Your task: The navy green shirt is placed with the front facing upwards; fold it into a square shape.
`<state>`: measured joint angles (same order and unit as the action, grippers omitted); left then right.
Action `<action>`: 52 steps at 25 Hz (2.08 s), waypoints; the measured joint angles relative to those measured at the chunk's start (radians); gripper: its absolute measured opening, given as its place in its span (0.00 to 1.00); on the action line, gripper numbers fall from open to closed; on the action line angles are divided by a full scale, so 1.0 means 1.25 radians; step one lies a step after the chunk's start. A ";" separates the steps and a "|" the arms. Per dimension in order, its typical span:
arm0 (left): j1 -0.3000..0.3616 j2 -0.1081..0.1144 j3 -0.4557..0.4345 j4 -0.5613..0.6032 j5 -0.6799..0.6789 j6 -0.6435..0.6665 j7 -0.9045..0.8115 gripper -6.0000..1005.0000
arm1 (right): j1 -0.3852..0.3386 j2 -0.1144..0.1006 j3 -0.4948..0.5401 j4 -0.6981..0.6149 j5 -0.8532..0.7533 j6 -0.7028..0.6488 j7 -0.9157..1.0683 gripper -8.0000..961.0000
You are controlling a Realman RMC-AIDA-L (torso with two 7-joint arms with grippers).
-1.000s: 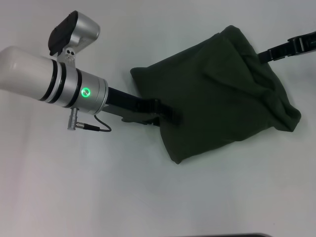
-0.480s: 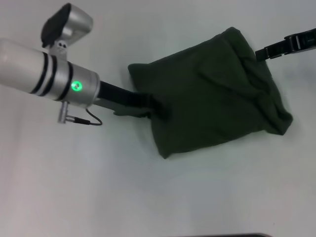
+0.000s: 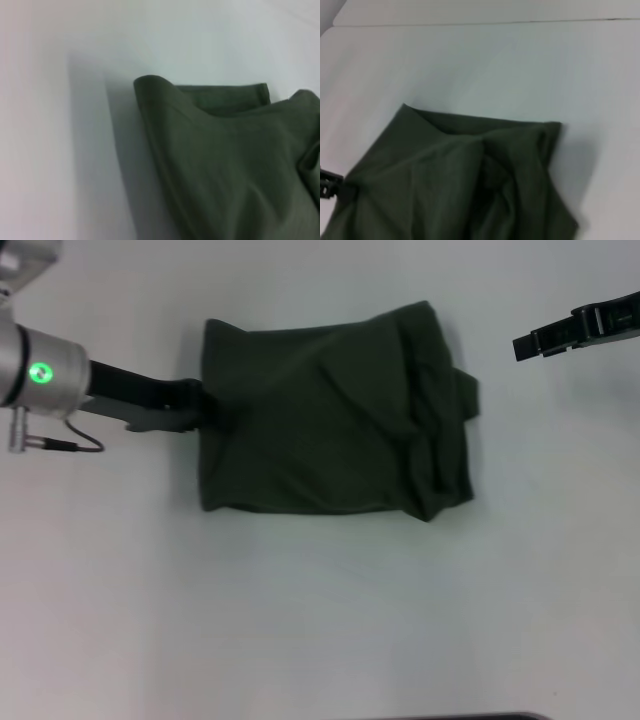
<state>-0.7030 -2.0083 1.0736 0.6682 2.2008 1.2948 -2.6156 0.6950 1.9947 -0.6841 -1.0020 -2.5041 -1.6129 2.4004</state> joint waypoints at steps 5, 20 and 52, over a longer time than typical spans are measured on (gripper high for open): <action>0.011 0.020 -0.030 0.002 0.019 0.002 -0.001 0.21 | 0.001 0.000 -0.001 0.001 0.000 0.006 0.001 0.55; 0.113 -0.019 -0.164 0.202 0.040 0.057 0.051 0.27 | -0.006 0.007 0.001 0.003 0.004 0.036 -0.004 0.55; 0.220 -0.121 -0.189 0.377 -0.057 0.103 0.386 0.85 | 0.120 0.012 -0.091 0.122 0.115 0.188 -0.013 0.56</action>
<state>-0.4277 -2.1598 0.8379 1.1395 2.1290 1.4239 -2.1334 0.8454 2.0103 -0.7981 -0.8491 -2.3600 -1.3776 2.3838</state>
